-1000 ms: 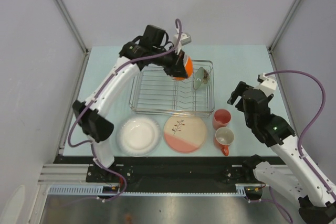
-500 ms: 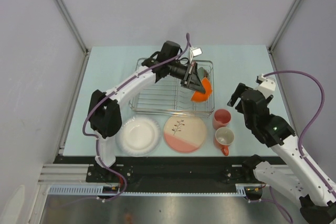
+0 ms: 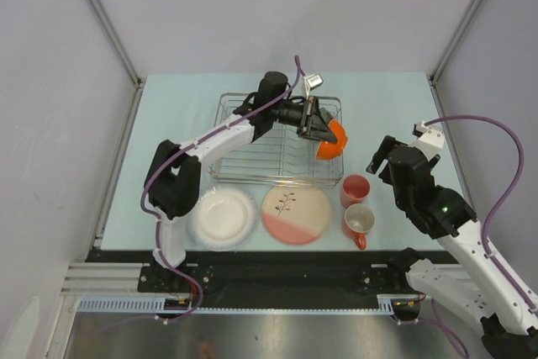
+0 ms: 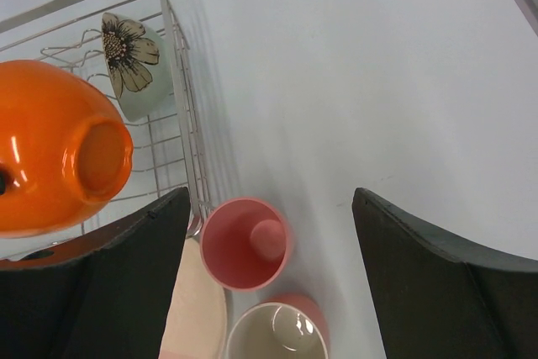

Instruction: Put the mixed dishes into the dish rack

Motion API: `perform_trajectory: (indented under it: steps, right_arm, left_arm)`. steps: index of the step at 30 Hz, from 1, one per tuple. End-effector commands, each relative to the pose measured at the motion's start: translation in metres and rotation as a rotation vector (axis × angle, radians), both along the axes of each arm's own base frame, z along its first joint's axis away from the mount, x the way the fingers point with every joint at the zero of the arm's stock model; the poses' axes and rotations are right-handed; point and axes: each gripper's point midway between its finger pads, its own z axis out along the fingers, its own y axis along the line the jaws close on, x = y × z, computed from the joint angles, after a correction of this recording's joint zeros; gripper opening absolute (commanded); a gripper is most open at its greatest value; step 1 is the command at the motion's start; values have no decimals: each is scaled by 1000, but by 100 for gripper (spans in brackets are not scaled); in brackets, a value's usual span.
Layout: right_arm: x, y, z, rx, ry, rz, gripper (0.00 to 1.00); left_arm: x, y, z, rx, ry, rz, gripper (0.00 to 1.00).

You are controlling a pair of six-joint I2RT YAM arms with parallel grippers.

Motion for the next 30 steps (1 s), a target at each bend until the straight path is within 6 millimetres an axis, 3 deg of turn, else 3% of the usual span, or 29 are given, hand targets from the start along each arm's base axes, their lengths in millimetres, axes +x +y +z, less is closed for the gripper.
perform_trajectory:
  steps: [1, 12, 24, 26, 27, 30]
  right_arm:
    - [-2, -7, 24, 35, -60, -40, 83]
    - [-7, -10, 28, 41, -66, -45, 83]
    - [-12, -12, 30, 50, -68, -42, 82]
    - [-12, -12, 29, 49, -67, -42, 82]
    - [-12, -11, 29, 47, -64, -40, 82]
    - [-11, -11, 29, 48, -65, -38, 82]
  left_arm:
    - [3, -6, -4, -32, -12, 5, 0]
    - [-12, 3, -51, 52, 16, 10, 0]
    - [-5, 1, -90, 112, 50, 27, 0]
    - [-6, 2, -94, 120, 59, 29, 3]
    - [-7, 2, -97, 125, 67, 25, 12]
    - [-7, 2, -98, 125, 72, 20, 23]
